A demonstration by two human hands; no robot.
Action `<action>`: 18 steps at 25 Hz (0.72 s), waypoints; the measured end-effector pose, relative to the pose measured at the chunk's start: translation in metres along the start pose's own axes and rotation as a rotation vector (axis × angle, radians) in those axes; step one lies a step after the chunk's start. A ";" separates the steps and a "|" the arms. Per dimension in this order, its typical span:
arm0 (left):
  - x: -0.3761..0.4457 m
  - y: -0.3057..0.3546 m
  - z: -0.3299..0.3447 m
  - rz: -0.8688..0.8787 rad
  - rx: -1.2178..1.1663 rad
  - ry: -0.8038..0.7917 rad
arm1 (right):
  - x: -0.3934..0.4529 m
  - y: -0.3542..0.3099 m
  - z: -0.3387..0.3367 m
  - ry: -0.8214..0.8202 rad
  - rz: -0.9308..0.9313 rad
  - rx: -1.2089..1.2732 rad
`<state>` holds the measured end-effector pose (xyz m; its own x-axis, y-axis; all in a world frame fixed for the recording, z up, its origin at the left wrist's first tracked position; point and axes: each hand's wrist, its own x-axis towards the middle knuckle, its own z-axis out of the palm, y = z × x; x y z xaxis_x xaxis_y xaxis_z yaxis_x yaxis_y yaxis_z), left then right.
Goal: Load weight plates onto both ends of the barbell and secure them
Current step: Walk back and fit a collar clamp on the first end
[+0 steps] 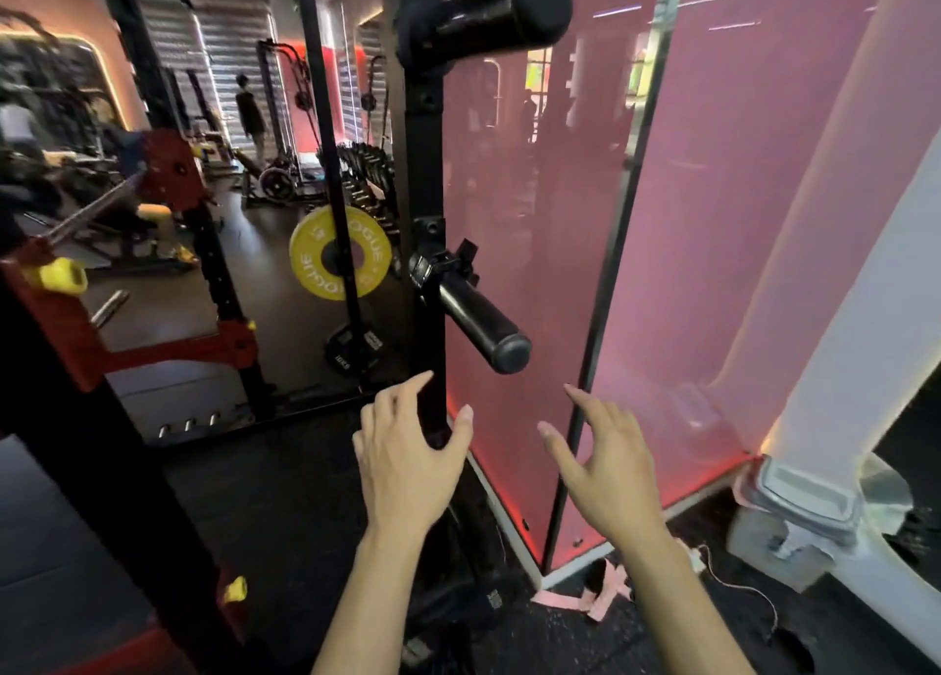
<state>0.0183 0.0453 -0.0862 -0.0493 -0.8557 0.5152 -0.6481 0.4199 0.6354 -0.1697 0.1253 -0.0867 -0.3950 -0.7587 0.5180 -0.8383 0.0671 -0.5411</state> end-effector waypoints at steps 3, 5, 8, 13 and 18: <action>0.031 -0.002 0.031 -0.071 0.062 0.056 | 0.053 0.023 0.025 -0.041 -0.074 0.048; 0.049 0.001 0.042 -0.110 0.086 0.088 | 0.090 0.030 0.039 -0.073 -0.108 0.080; 0.079 0.000 0.049 -0.147 0.126 0.172 | 0.142 0.026 0.063 -0.144 -0.193 0.137; 0.118 -0.009 0.054 -0.171 0.188 0.231 | 0.186 0.014 0.096 -0.202 -0.280 0.177; 0.155 -0.014 0.064 -0.044 0.160 0.172 | 0.208 -0.006 0.117 -0.213 -0.313 0.257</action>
<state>-0.0294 -0.1127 -0.0521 0.1029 -0.8025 0.5877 -0.7594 0.3182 0.5675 -0.2029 -0.1091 -0.0535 -0.0291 -0.8350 0.5495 -0.7737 -0.3292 -0.5413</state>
